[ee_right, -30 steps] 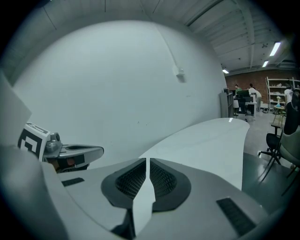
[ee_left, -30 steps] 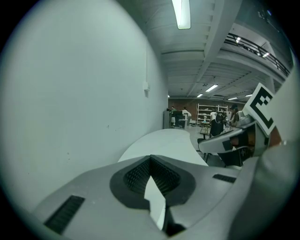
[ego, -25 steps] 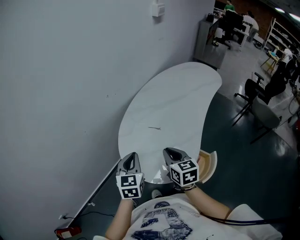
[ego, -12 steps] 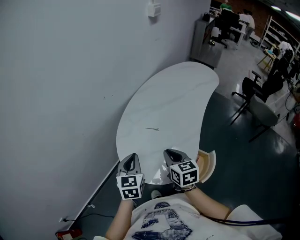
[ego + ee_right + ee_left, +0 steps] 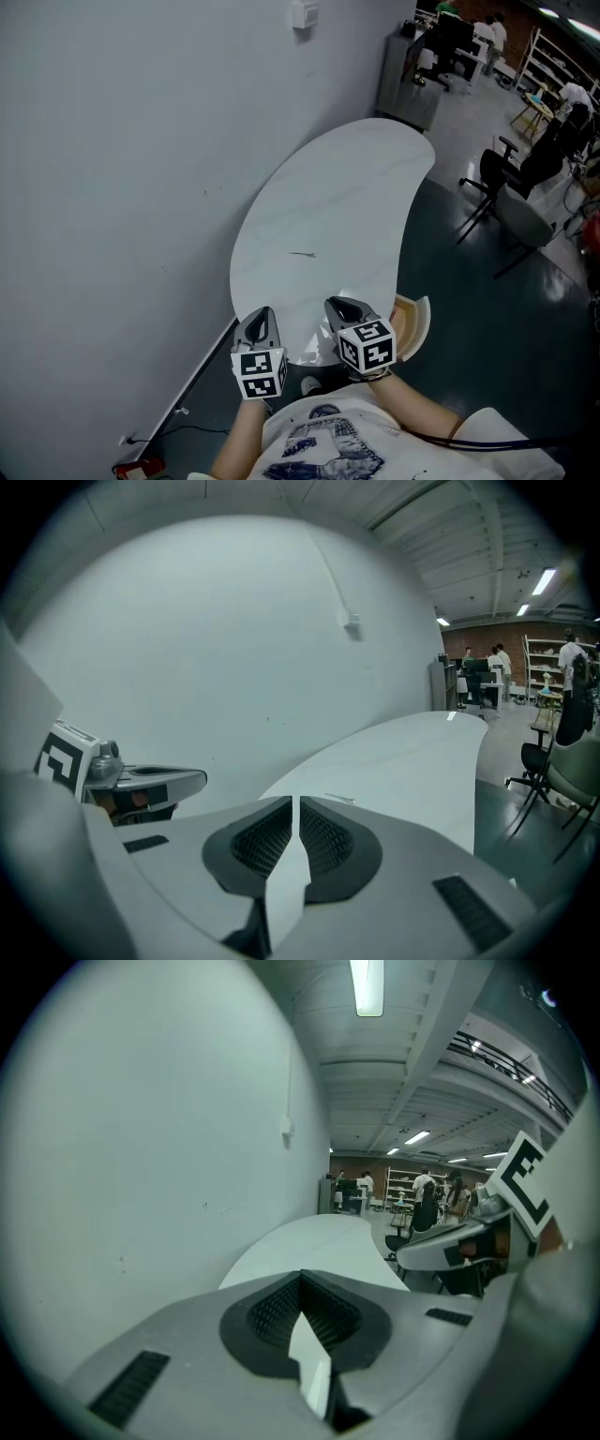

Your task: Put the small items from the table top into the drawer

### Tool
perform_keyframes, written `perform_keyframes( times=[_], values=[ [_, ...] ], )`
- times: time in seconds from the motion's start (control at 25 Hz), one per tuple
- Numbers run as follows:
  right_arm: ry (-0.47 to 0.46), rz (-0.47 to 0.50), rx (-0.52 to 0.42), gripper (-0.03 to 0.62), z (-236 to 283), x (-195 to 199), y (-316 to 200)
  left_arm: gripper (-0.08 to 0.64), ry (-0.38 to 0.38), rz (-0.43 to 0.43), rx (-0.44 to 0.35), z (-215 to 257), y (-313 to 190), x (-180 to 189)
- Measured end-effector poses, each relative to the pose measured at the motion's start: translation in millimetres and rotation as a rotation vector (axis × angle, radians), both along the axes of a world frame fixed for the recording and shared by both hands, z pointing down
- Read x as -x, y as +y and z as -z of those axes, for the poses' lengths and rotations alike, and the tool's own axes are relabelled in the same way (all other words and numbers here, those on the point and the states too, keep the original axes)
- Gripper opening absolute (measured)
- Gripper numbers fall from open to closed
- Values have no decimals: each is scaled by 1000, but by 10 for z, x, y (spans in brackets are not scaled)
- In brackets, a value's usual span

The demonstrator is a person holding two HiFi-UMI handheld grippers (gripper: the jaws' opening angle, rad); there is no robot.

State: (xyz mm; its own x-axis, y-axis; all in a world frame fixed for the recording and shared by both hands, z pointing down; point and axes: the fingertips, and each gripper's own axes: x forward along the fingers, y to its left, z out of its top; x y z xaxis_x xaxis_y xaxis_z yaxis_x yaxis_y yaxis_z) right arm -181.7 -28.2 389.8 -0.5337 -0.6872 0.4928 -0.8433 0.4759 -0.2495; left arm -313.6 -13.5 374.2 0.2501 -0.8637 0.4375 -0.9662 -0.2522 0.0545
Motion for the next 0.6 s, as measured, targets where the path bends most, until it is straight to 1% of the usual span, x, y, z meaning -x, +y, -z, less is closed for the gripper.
perform_keyframes(
  times=[0.28,0.6],
  values=[
    [30,24,15,41,-63,-66,-78,35,17,7,44,-132,-71,-69],
    [54,92,51,41,-266,-76,-479,35,5,57,87,-321,-397,-69]
  ],
)
